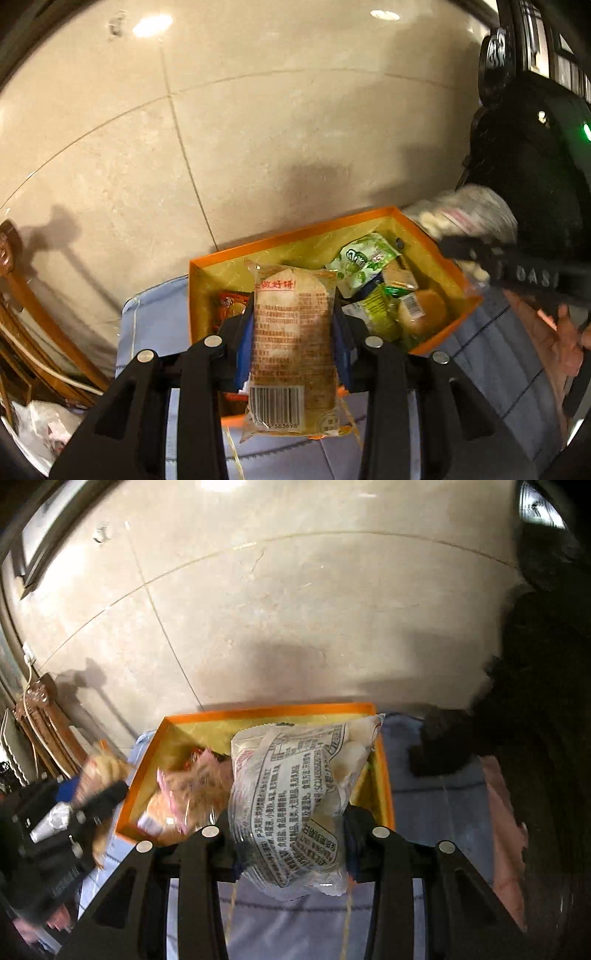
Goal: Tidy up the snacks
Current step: 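Carry the bread pack and puff bag into the orange box and release, then lower the right gripper onto the yellow bun pack and grasp it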
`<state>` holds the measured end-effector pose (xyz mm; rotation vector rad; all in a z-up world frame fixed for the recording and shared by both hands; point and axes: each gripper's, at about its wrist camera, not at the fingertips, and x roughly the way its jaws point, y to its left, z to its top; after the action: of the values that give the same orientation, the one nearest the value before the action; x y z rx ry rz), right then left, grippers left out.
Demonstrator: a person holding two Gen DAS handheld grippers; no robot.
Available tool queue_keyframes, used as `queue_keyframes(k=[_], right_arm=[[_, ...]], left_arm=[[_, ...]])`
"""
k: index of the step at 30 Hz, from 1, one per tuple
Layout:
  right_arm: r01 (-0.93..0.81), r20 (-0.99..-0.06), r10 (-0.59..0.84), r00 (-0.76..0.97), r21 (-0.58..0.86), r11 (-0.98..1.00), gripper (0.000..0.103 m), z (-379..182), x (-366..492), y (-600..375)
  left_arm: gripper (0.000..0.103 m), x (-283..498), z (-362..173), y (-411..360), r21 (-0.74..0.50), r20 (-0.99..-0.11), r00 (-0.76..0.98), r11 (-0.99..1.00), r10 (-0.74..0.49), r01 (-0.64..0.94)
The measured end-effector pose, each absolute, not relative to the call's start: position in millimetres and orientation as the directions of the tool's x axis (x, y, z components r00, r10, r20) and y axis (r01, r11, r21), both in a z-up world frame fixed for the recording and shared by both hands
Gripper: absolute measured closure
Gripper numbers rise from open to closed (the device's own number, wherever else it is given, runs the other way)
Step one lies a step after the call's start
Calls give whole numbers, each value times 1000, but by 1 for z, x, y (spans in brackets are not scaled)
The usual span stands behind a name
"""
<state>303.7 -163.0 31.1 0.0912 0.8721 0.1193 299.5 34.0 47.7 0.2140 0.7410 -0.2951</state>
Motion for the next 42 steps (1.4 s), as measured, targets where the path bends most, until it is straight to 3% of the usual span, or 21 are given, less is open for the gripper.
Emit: queue_keyframes(k=[2, 3, 4, 5, 7, 13, 18, 22, 29, 37, 42], right_arm=[[-75, -768, 127, 628, 103, 992, 60, 27, 316, -158], [-88, -772, 136, 621, 104, 991, 49, 28, 316, -153], [-97, -780, 142, 609, 105, 990, 33, 25, 320, -152], [-90, -789, 133, 600, 98, 991, 3, 23, 324, -151], [-63, -805, 104, 585, 83, 995, 4, 19, 331, -154], [28, -832, 142, 536, 185, 982, 4, 19, 324, -177], [106, -883, 106, 458, 173, 979, 4, 16, 265, -193], [207, -943, 92, 320, 165, 964, 4, -19, 181, -203], [292, -989, 145, 4, 140, 946, 4, -99, 82, -180], [426, -970, 219, -108, 154, 892, 4, -131, 59, -157], [462, -977, 165, -132, 87, 883, 4, -137, 67, -160]], left_arm=[[69, 310, 40, 31, 119, -693, 701, 931, -170, 344], [68, 316, 37, 30, 117, -695, 698, 931, -172, 346], [58, 321, 34, 30, 113, -693, 699, 931, -177, 347], [10, 322, 32, 28, 112, -693, 697, 928, -182, 355], [4, 318, 25, 24, 137, -678, 712, 920, -184, 368], [4, 295, 13, 13, 241, -665, 717, 848, -210, 472], [4, 219, 9, 16, 290, -668, 701, 779, -251, 556], [4, 132, -8, 17, 209, -704, 613, 720, -359, 662], [4, 19, -77, -6, 201, -778, 481, 566, -404, 800], [4, -12, -113, -28, 229, -786, 522, 628, -332, 744], [4, -10, -132, -38, 255, -767, 583, 707, -268, 660]])
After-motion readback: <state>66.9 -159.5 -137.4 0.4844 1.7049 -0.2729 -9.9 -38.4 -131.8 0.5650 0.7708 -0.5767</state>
